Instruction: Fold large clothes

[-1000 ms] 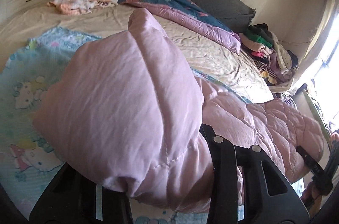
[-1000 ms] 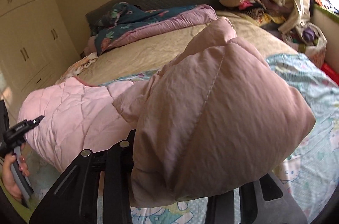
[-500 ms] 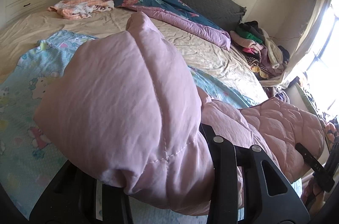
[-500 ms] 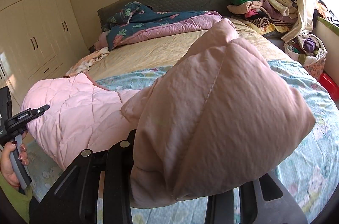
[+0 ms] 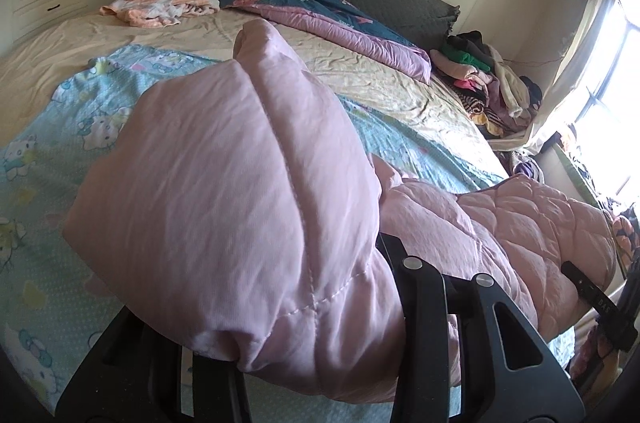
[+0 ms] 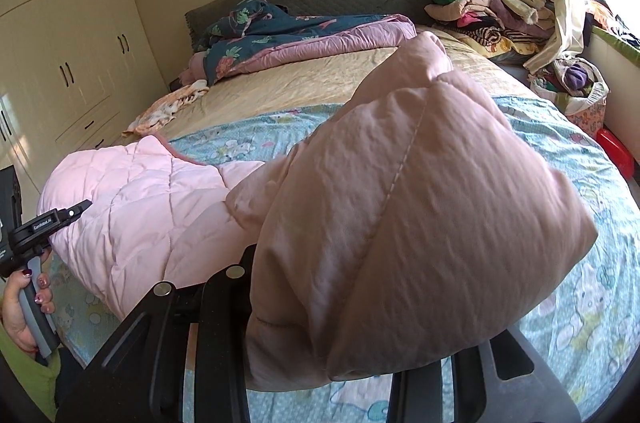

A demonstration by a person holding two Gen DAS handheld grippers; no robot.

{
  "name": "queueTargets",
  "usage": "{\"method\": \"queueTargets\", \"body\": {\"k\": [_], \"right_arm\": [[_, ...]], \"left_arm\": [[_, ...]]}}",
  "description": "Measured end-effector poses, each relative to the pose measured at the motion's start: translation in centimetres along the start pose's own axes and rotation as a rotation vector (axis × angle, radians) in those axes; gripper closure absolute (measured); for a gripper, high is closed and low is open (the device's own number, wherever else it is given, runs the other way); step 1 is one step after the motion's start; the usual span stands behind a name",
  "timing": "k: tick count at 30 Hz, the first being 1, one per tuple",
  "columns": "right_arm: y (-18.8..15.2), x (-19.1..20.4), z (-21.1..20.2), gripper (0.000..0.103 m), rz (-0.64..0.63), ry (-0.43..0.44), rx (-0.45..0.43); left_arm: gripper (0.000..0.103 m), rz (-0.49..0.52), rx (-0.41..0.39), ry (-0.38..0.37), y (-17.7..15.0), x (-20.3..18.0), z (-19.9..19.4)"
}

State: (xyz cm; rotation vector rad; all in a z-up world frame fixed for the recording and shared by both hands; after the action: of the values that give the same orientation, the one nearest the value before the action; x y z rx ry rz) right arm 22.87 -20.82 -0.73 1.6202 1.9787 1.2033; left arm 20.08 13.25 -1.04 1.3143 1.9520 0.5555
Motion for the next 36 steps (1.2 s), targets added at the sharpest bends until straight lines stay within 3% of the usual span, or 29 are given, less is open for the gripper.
{"method": "queueTargets", "body": {"k": [21,36], "right_arm": [[-4.1,-0.9,-0.6,0.071,0.069,-0.028,0.028],[-6.9,-3.8,1.6,0.062,0.244,-0.019,0.092]], "left_arm": [[0.072,0.021,0.013,0.030,-4.7,1.6,-1.1],[0.066,0.017,0.036,0.060,-7.5,3.2,-0.2]]}}
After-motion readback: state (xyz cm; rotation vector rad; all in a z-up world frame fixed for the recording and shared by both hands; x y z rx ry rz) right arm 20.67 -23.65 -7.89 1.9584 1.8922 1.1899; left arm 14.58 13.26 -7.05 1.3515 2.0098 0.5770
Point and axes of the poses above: each gripper's, at about its wrist camera, not at the fingertips, and z roughly the way its jaws point, x to its left, y to its top, the point moved 6 cm from there along z, roughly the way its jaws point, and after that the axes turned 4 degrees about y, right-handed, at the moved point
